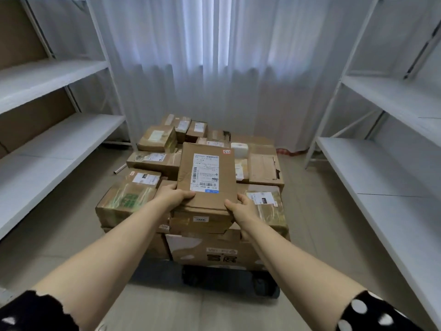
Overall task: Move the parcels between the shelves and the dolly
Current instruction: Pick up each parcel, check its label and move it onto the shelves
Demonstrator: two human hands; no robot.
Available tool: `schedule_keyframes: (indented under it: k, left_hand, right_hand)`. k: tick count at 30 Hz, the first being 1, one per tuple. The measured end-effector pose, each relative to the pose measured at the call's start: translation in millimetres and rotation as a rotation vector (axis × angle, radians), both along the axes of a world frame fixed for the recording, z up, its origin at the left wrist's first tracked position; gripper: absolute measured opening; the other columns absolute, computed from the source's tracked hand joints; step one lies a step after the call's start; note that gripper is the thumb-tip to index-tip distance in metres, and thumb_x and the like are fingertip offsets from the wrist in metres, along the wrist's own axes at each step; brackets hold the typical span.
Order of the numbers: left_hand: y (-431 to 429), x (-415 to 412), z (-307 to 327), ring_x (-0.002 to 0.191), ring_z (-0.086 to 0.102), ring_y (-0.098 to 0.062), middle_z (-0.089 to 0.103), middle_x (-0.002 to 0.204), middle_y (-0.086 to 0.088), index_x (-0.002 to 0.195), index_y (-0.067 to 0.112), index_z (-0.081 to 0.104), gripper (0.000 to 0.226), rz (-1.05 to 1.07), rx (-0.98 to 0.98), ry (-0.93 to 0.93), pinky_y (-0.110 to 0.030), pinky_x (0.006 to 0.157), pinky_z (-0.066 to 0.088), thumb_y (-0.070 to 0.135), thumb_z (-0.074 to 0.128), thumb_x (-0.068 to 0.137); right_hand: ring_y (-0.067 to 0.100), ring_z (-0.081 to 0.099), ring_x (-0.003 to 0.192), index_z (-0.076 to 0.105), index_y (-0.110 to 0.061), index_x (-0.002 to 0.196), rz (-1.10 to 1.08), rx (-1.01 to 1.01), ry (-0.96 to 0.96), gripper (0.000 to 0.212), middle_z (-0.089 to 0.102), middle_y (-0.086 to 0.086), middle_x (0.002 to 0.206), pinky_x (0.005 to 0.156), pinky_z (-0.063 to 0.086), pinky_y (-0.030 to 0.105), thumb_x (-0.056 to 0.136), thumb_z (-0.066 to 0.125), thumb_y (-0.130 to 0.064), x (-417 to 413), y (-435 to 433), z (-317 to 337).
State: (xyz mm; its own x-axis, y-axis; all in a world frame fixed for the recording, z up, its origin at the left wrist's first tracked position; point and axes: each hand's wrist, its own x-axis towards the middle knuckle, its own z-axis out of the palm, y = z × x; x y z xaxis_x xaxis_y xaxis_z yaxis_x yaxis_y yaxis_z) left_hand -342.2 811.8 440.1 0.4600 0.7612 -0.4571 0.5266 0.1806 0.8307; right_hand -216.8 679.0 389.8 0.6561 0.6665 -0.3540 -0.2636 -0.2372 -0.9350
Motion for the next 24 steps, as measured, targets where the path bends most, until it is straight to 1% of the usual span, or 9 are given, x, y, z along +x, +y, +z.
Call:
schedule_keyframes:
  k: [4, 7, 10, 11, 13, 15, 19, 22, 24]
  left_hand:
    - [28, 41, -18, 0.105, 0.059, -0.025, 0.056, 0.13, -0.01, 0.138, 0.01, 0.043, 0.066, -0.018, -0.029, 0.003, -0.04, 0.093, 0.05, 0.029, 0.073, 0.083]
    - [43, 70, -32, 0.096, 0.062, -0.024, 0.063, 0.118, -0.011, 0.126, 0.007, 0.05, 0.055, -0.028, -0.105, -0.001, -0.038, 0.085, 0.054, 0.031, 0.073, 0.082]
    - [63, 111, -37, 0.096, 0.064, -0.025, 0.065, 0.111, -0.011, 0.124, 0.005, 0.054, 0.055, -0.071, -0.147, -0.024, -0.04, 0.087, 0.054, 0.03, 0.075, 0.08]
    - [69, 125, -38, 0.093, 0.064, -0.024, 0.065, 0.111, -0.01, 0.123, 0.005, 0.054, 0.052, -0.097, -0.161, -0.03, -0.037, 0.083, 0.054, 0.028, 0.075, 0.081]
    - [74, 152, -37, 0.082, 0.062, -0.018, 0.065, 0.108, -0.008, 0.12, 0.006, 0.055, 0.044, -0.154, -0.183, -0.026, -0.028, 0.064, 0.049, 0.024, 0.072, 0.084]
    - [76, 177, -34, 0.079, 0.06, -0.016, 0.064, 0.106, -0.008, 0.12, 0.007, 0.053, 0.044, -0.222, -0.194, -0.008, -0.026, 0.054, 0.04, 0.025, 0.071, 0.084]
    - [71, 227, -34, 0.081, 0.061, -0.017, 0.064, 0.106, -0.007, 0.125, 0.012, 0.051, 0.047, -0.326, -0.229, -0.021, -0.026, 0.054, 0.042, 0.027, 0.07, 0.085]
    - [51, 265, -40, 0.093, 0.064, -0.02, 0.065, 0.111, -0.006, 0.129, 0.016, 0.052, 0.053, -0.373, -0.223, -0.03, -0.029, 0.066, 0.048, 0.031, 0.072, 0.083]
    - [35, 293, -45, 0.096, 0.064, -0.021, 0.065, 0.114, -0.006, 0.129, 0.016, 0.052, 0.053, -0.393, -0.222, -0.039, -0.03, 0.072, 0.05, 0.031, 0.072, 0.083]
  right_hand:
    - [0.023, 0.061, 0.106, 0.054, -0.004, 0.128, -0.056, -0.049, -0.006, 0.037, 0.064, 0.011, 0.12, 0.087, 0.052, 0.031, 0.092, 0.057, -0.01, 42, 28, -13]
    - [0.021, 0.061, 0.103, 0.055, -0.008, 0.127, -0.081, -0.092, 0.017, 0.035, 0.064, 0.008, 0.118, 0.079, 0.053, 0.03, 0.093, 0.056, -0.014, 69, 38, -17]
    - [0.021, 0.061, 0.105, 0.053, -0.011, 0.131, -0.149, -0.077, 0.018, 0.037, 0.063, 0.007, 0.121, 0.083, 0.054, 0.032, 0.094, 0.056, -0.017, 100, 49, -18]
    - [0.019, 0.061, 0.103, 0.053, -0.012, 0.13, -0.18, -0.074, 0.038, 0.036, 0.063, 0.006, 0.12, 0.079, 0.053, 0.03, 0.095, 0.056, -0.017, 108, 50, -18]
    - [0.015, 0.06, 0.094, 0.054, -0.015, 0.127, -0.251, -0.073, 0.074, 0.031, 0.063, 0.004, 0.117, 0.069, 0.049, 0.024, 0.096, 0.055, -0.018, 122, 51, -17]
    - [0.014, 0.059, 0.09, 0.056, -0.015, 0.121, -0.314, -0.093, 0.079, 0.026, 0.064, 0.003, 0.111, 0.072, 0.049, 0.025, 0.096, 0.055, -0.019, 139, 51, -18]
    - [0.01, 0.056, 0.079, 0.056, -0.011, 0.119, -0.417, -0.082, 0.082, 0.023, 0.061, -0.002, 0.092, 0.065, 0.045, 0.024, 0.097, 0.053, -0.015, 182, 38, -20]
    - [0.01, 0.057, 0.08, 0.056, -0.01, 0.12, -0.472, -0.082, 0.075, 0.025, 0.063, -0.001, 0.093, 0.066, 0.046, 0.024, 0.097, 0.054, -0.016, 213, 14, -26]
    - [0.014, 0.061, 0.086, 0.056, -0.009, 0.124, -0.496, -0.061, 0.079, 0.029, 0.066, 0.003, 0.102, 0.074, 0.051, 0.028, 0.096, 0.055, -0.017, 238, -4, -30]
